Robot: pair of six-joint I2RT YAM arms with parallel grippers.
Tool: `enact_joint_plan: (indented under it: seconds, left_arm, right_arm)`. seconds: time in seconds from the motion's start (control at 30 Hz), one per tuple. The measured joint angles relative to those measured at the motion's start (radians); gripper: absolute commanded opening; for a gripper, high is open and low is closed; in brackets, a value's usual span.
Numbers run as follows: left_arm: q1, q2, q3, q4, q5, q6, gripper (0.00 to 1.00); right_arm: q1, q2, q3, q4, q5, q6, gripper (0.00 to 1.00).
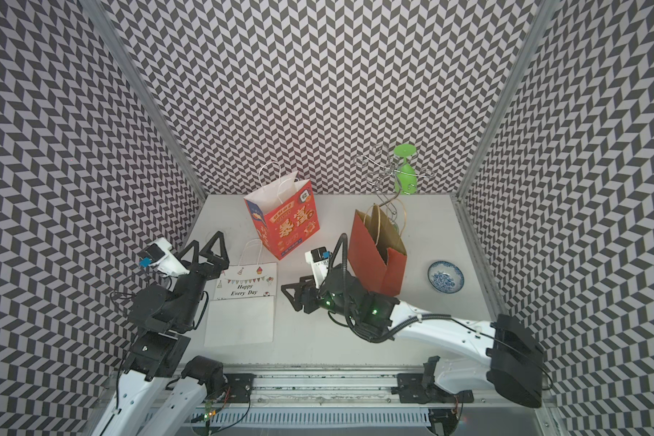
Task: Put away the paper bag
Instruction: Adjust the paper bag at the center of the board.
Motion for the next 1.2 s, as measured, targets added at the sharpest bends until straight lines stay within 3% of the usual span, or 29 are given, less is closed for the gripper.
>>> enact_joint_plan:
  seconds: [0.27, 0.47, 0.97, 1.2]
  left_arm:
    - [0.000, 0.062, -0.044, 0.061, 0.092, 0.037, 1.00]
    - [0.000, 0.089, -0.057, 0.108, 0.144, 0.069, 1.00]
    - [0.000, 0.129, -0.088, 0.187, 0.214, 0.117, 1.00]
    - [0.000, 0.145, -0.090, 0.206, 0.223, 0.108, 1.00]
  right_arm:
    - [0.000, -0.245, 0.027, -0.323, -0.027, -0.208, 0.68]
    - [0.000, -0.312, 0.217, -0.541, -0.034, -0.268, 0.68]
    - [-0.053, -0.275, 0.619, -0.987, 0.447, -0.153, 0.69]
    - [-0.261, -0.276, 0.651, -1.105, 0.583, -0.119, 0.69]
